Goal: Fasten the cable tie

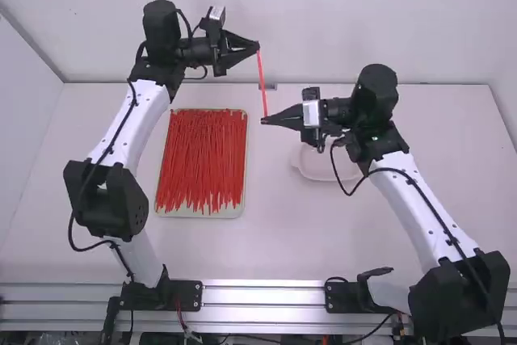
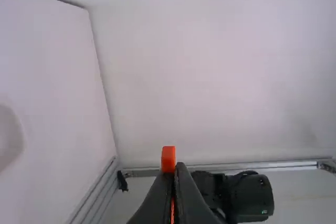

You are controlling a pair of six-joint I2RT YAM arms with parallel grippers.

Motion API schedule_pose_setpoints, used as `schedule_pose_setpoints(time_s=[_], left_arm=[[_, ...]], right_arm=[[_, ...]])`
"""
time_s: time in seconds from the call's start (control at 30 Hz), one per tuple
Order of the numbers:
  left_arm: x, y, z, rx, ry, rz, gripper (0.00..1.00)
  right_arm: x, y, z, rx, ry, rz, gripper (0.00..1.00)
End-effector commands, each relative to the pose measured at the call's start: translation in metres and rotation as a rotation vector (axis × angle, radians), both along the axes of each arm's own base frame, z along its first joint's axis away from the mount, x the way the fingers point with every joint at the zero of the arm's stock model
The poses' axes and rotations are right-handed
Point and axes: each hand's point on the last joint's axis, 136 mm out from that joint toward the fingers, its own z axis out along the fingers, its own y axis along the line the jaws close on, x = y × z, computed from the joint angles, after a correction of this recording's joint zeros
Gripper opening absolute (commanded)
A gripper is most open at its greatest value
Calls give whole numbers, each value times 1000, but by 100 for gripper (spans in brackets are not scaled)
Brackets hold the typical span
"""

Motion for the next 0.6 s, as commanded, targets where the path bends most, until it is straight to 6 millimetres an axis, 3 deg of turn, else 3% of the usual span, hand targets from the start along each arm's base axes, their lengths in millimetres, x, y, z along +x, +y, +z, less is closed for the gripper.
schedule_pose_setpoints(time_s=[0.0,0.17,0.23,0.27,0.33,0.57], left_arm=[[-3,-1,3,8,-89,-28,2],[-6,-1,21,-4,-233,-42,2],[-10,-1,33,-11,-343,-55,2],[-11,-1,36,-11,-365,-57,2],[-14,2,49,1,-569,-52,2],[-14,2,50,58,-843,-37,2]], right_arm=[[8,1,16,11,89,-50,0],[22,3,51,116,178,-157,0],[36,2,74,223,362,-234,0],[38,2,75,232,376,-240,0],[52,-1,90,319,533,-295,0],[68,0,100,304,998,-314,0]])
